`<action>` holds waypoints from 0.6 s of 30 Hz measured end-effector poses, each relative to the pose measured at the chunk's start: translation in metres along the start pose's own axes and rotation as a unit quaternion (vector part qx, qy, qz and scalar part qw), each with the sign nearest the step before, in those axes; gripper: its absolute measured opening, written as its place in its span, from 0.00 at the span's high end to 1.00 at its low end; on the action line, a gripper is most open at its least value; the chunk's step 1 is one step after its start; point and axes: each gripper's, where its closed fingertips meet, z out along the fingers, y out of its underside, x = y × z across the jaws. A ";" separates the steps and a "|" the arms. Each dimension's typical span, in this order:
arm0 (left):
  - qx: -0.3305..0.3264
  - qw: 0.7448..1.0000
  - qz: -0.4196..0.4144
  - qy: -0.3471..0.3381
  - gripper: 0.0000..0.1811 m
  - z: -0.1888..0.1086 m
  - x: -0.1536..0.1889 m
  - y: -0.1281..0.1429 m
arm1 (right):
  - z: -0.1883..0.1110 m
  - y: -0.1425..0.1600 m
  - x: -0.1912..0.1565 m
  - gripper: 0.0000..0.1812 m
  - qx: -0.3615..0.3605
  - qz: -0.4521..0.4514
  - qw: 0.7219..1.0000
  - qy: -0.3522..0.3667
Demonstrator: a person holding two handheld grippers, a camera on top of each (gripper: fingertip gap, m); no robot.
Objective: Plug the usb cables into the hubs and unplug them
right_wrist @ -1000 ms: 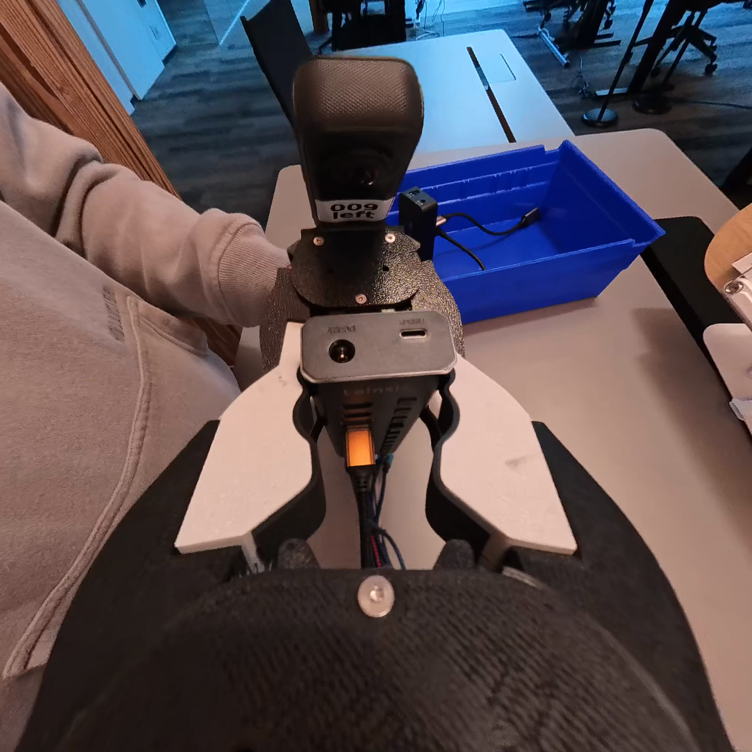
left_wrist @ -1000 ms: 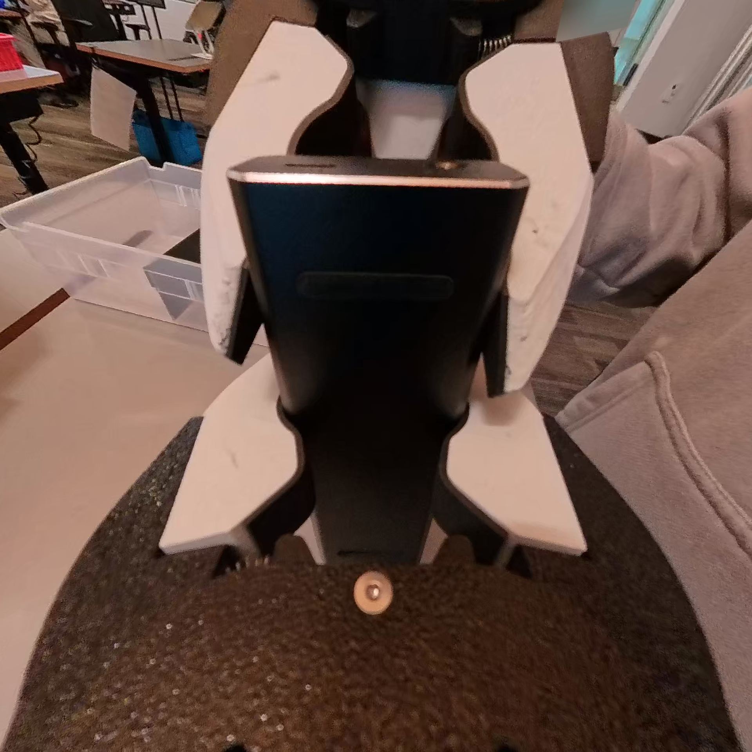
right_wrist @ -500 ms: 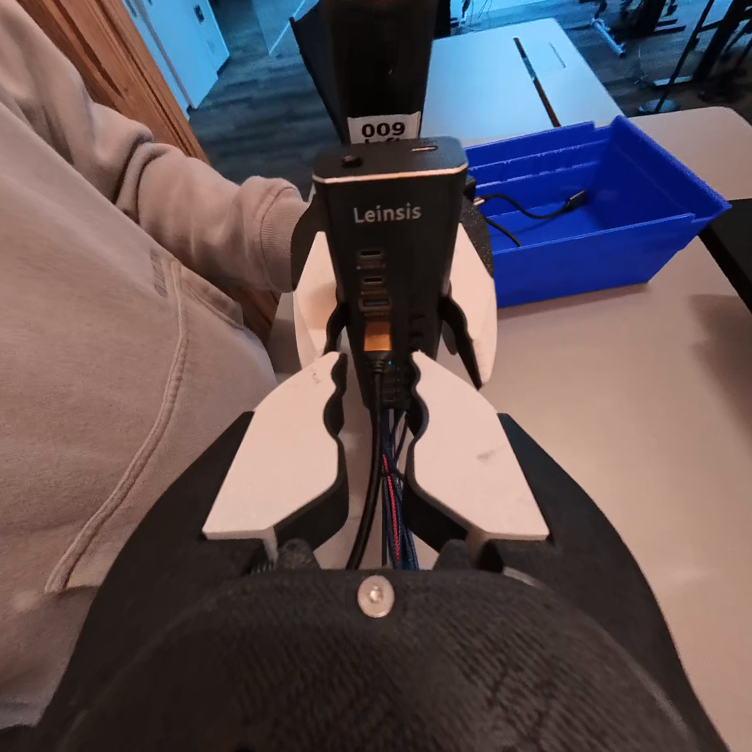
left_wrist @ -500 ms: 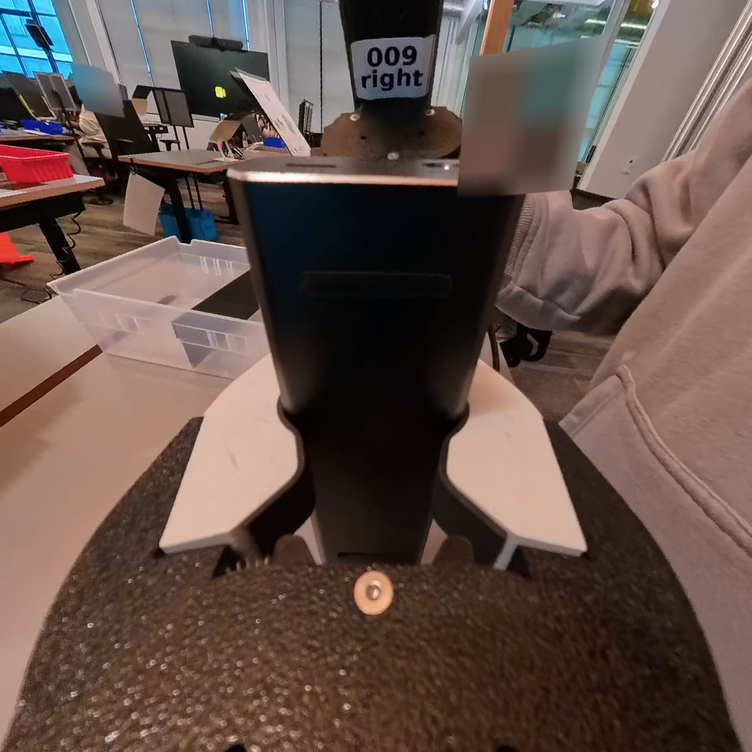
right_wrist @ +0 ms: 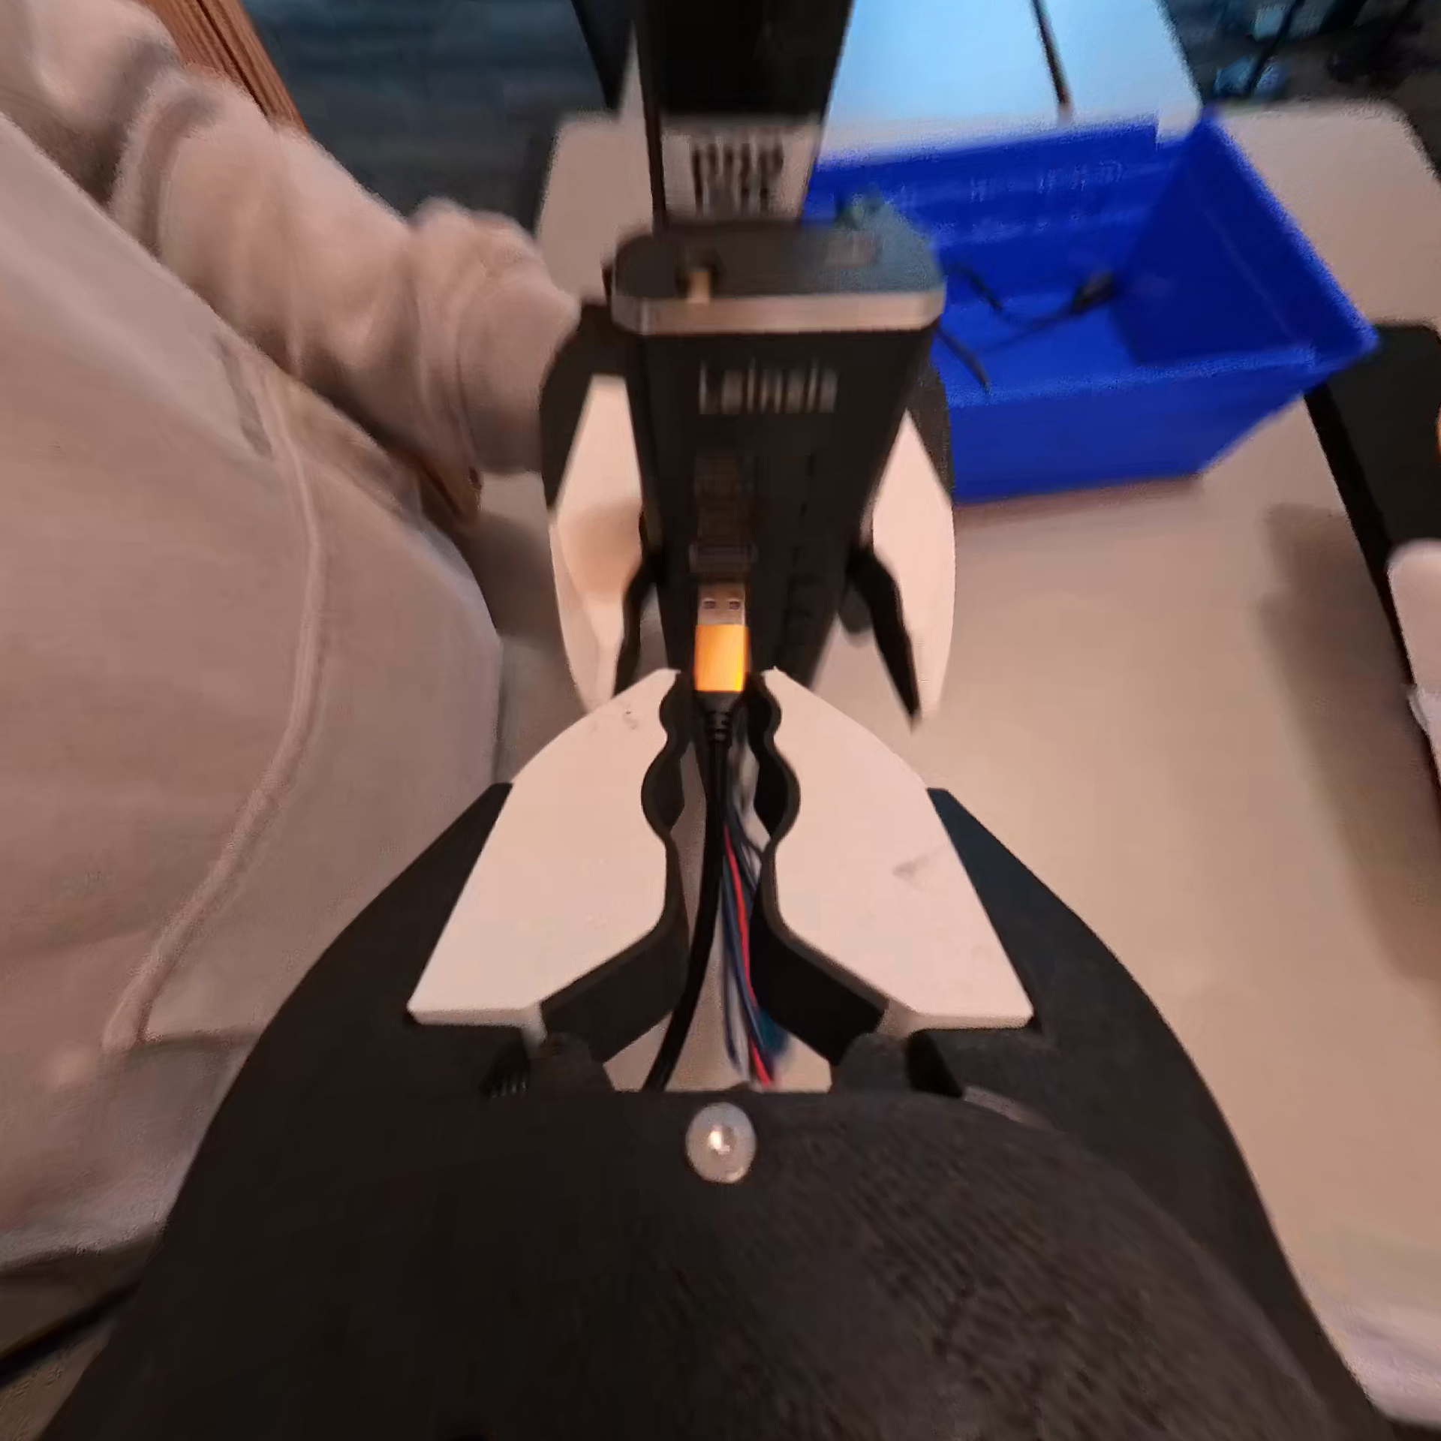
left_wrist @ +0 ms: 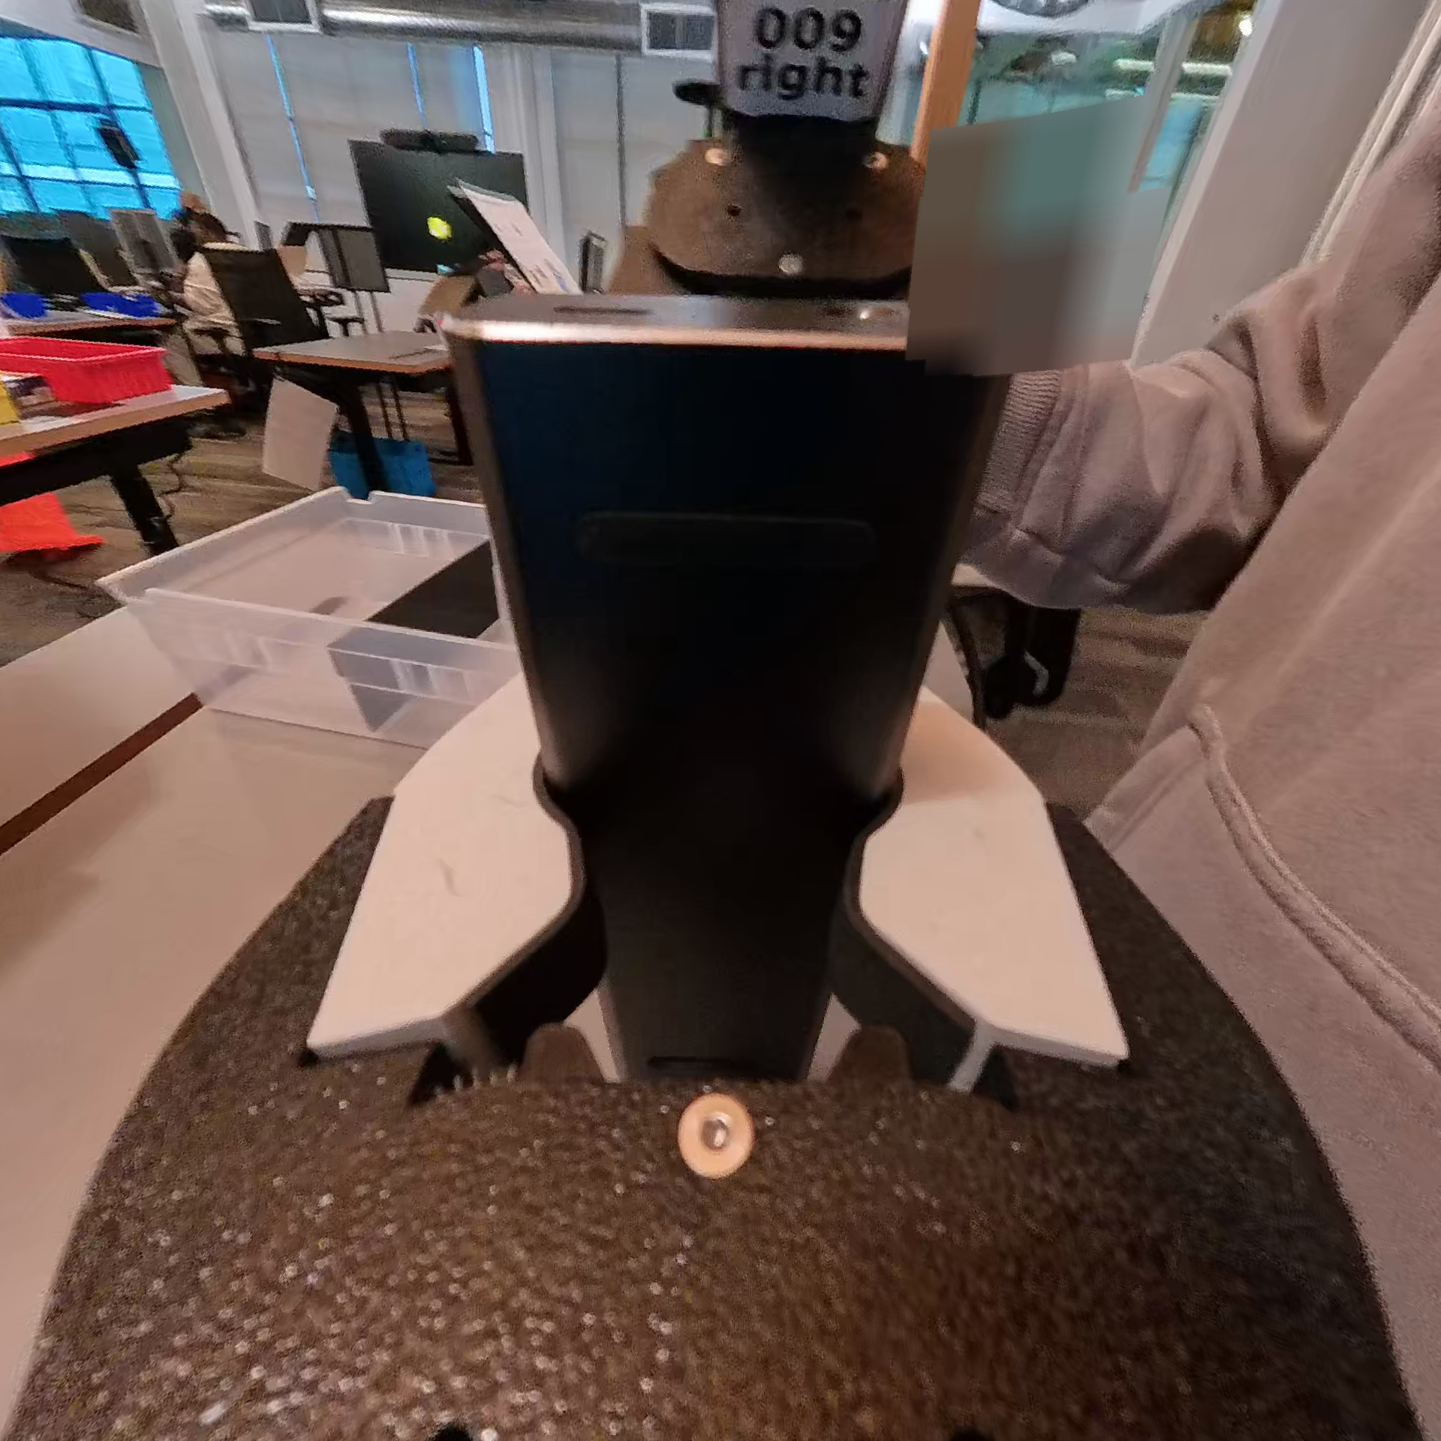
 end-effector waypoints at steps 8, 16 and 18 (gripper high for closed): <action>-0.001 0.996 0.011 -0.089 0.60 -0.071 -0.034 -0.022 | -0.163 0.043 0.071 0.92 0.041 0.053 0.974 0.215; 0.015 0.998 -0.021 -0.058 0.60 -0.051 -0.023 -0.012 | -0.248 0.087 0.154 0.92 0.080 -0.017 0.910 0.407; 0.015 0.998 -0.029 -0.048 0.61 -0.047 -0.021 -0.008 | -0.236 0.101 0.166 0.92 0.096 -0.033 0.907 0.410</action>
